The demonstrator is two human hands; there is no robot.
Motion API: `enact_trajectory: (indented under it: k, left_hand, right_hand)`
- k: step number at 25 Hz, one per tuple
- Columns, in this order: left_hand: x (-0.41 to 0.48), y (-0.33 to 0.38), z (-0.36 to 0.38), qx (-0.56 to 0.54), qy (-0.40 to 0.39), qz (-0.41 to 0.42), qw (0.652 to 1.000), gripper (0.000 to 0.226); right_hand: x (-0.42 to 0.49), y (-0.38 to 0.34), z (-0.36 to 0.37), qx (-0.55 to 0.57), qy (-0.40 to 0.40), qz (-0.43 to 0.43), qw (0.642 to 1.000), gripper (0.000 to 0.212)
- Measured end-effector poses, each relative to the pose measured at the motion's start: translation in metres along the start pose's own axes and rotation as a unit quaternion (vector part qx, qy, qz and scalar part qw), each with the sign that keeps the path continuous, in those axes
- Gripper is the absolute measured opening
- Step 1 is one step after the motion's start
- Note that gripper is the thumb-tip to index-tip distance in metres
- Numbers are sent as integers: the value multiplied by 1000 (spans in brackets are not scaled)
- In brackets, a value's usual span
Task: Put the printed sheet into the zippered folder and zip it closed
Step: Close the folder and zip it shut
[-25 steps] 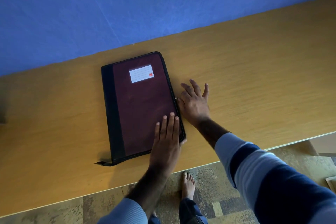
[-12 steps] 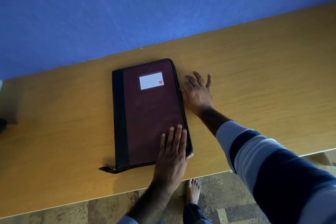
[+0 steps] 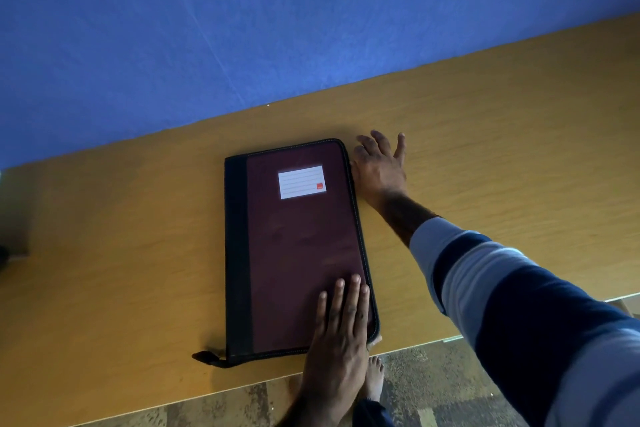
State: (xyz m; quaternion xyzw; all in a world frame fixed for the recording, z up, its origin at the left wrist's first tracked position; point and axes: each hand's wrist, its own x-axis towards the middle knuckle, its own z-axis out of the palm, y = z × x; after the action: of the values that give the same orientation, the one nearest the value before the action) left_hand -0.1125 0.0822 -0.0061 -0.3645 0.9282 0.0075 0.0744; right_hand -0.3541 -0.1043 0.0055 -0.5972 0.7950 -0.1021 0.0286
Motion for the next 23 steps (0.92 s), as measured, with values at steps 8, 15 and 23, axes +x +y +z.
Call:
enact_trajectory:
  k: [8,15,23]
  left_hand:
    - [-2,-11,-12,-45,-12,63,997,90]
    - [104,-117,-60,-154,28,14,988,51]
    - [278,-139,-105,-99,-40,0,994,29]
  right_hand:
    - [22,-8,3,-21,-2,48,999,24]
    - [4,-11,-3,145,36,209,966,36]
    - [-38,-53,-1,309,-23,286,907,37]
